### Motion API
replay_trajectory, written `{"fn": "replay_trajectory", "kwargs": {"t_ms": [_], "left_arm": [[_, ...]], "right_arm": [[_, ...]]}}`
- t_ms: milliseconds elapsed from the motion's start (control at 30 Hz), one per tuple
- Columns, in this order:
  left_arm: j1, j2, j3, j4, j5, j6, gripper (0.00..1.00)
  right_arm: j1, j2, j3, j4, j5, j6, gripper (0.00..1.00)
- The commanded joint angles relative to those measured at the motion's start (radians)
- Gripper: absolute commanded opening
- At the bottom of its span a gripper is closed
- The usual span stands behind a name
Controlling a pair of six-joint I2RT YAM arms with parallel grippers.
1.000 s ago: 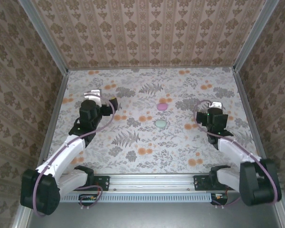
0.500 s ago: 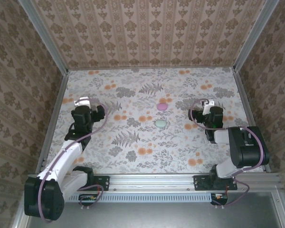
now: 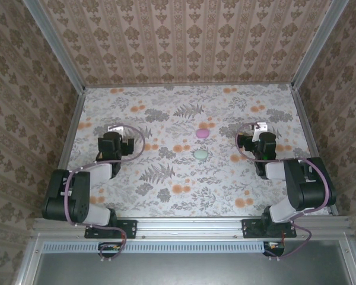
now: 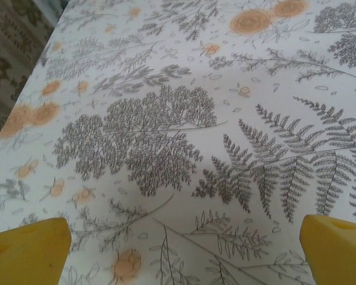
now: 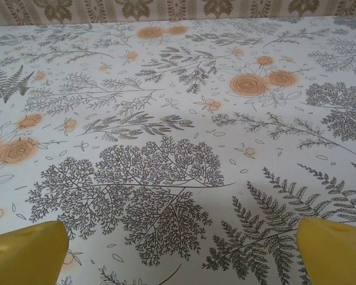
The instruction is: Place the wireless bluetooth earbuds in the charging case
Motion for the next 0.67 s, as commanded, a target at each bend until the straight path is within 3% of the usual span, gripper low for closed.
{"fn": "replay_trajectory", "kwargs": {"t_ms": [0,67,100,167,367,633], "left_arm": [[0.063,0.028,-0.047,0.257,0.103,0.042,1.0],[0.145,0.087,-0.1,0.395,0.241,-0.007,1.0],[0.165,0.124,-0.116,0.481,0.255,-0.015,1.0],[0.195,0.097,-0.097,0.396,0.277,-0.058,1.0],[0.13,0.112,-0.055,0.345,0.119,-0.03,1.0],[0.13,0.115,-0.056,0.351,0.119,-0.03,1.0]], "right_arm": [[0.004,-0.002,0.017,0.027,0.023,-0.002,1.0],[0.004,-0.002,0.018,0.025,0.022,-0.001,1.0],[0.003,-0.002,0.018,0.025,0.022,-0.002,1.0],[0.004,-0.002,0.018,0.025,0.022,-0.002,1.0],[0.003,-0.002,0.018,0.025,0.022,-0.002,1.0],[0.005,-0.002,0.018,0.025,0.021,-0.001,1.0]]}}
